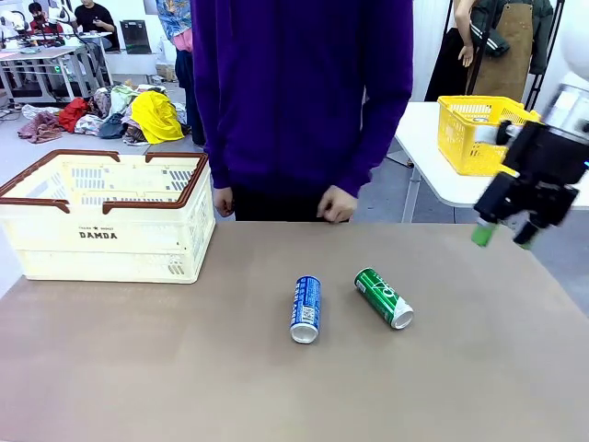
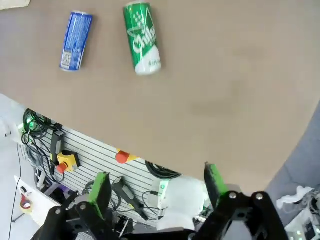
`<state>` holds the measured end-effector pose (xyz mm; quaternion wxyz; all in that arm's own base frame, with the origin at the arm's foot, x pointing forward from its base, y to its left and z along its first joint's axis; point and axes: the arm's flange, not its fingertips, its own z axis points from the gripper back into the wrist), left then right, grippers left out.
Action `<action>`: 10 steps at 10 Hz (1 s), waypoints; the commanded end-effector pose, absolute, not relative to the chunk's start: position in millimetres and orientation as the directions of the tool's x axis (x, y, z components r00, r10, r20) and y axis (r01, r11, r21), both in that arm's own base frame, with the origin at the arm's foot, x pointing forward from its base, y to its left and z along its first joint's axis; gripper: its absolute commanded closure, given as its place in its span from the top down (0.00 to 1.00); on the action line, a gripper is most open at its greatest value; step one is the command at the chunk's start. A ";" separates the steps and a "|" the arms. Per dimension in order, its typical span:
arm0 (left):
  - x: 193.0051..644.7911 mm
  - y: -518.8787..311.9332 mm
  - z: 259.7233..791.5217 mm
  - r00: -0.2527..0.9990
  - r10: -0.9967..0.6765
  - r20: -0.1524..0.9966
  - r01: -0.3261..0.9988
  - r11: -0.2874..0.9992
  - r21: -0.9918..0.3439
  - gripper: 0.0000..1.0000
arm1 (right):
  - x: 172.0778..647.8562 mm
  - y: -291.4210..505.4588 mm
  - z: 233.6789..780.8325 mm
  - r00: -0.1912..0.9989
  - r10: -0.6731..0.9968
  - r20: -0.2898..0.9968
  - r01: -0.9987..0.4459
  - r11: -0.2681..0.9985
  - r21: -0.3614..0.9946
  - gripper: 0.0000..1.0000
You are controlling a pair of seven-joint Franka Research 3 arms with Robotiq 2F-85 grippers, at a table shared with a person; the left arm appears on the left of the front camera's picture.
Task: Place the drinks into the Shopping basket.
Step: Pick up one drink and place it into the Shopping basket.
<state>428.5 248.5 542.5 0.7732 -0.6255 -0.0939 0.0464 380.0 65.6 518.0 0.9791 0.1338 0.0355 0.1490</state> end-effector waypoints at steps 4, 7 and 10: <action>425.0 245.4 543.7 0.978 0.193 0.080 0.037 0.217 -0.975 1.00 | 476.5 143.6 464.7 0.868 0.484 -0.112 -0.452 0.864 0.223 1.00; 425.0 245.4 543.7 0.978 0.193 0.080 0.037 0.217 -0.975 1.00 | 476.9 166.1 408.4 0.864 0.497 -0.073 -0.469 0.850 0.240 1.00; 425.0 245.4 543.7 0.978 0.193 0.080 0.037 0.217 -0.975 1.00 | 466.8 173.8 382.2 0.864 0.503 -0.026 -0.487 0.846 0.218 1.00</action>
